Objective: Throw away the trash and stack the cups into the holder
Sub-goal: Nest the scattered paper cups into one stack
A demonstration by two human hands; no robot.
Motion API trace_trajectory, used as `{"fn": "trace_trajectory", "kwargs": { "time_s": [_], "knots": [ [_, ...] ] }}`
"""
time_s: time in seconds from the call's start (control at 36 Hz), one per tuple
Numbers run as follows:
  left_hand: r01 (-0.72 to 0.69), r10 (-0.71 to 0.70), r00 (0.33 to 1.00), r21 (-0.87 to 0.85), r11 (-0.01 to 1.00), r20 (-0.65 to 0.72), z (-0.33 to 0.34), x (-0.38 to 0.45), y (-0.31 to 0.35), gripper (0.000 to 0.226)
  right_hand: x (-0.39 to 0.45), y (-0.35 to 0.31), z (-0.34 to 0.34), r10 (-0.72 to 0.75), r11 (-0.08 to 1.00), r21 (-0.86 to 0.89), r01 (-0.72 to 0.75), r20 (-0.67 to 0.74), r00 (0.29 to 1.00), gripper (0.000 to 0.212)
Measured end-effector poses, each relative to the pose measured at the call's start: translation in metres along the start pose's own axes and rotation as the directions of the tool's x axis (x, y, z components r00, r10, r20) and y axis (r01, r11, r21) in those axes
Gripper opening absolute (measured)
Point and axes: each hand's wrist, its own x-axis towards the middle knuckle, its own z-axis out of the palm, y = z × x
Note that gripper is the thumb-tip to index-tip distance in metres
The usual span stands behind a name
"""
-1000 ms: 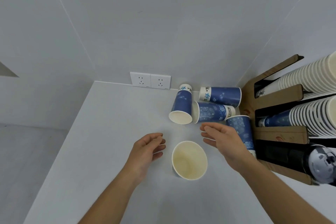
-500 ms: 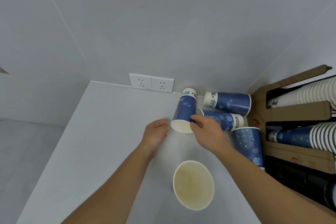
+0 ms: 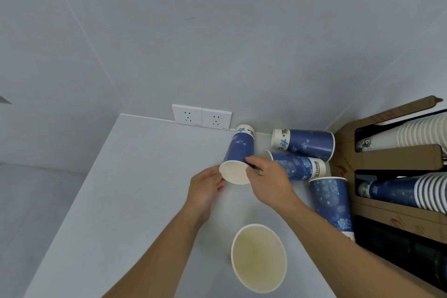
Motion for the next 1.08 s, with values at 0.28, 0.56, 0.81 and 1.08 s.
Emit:
{"fn": "trace_trajectory", "kwargs": {
  "time_s": [0.28, 0.56, 0.81, 1.08],
  "knots": [
    [-0.141, 0.142, 0.990, -0.071, 0.988, 0.020, -0.012, -0.045, 0.020, 0.024, -0.023, -0.017, -0.019, -0.018, 0.991, 0.135, 0.020, -0.020, 1.000, 0.031],
    [-0.238, 0.242, 0.969, -0.080, 0.968, 0.047, -0.016, -0.094, 0.047, 0.025, -0.054, -0.034, -0.038, -0.081, 0.972, 0.217, 0.092, -0.060, 0.995, 0.029],
    [-0.315, 0.319, 0.947, -0.082, 0.945, 0.042, -0.013, -0.136, 0.068, 0.021, -0.092, -0.051, -0.066, -0.184, 0.916, 0.339, 0.215, -0.121, 0.975, 0.042],
    [-0.311, 0.320, 0.945, -0.126, 0.942, 0.064, -0.006, -0.182, 0.103, 0.019, -0.132, -0.069, -0.095, -0.294, 0.799, 0.504, 0.328, -0.148, 0.944, 0.044]
  ]
}}
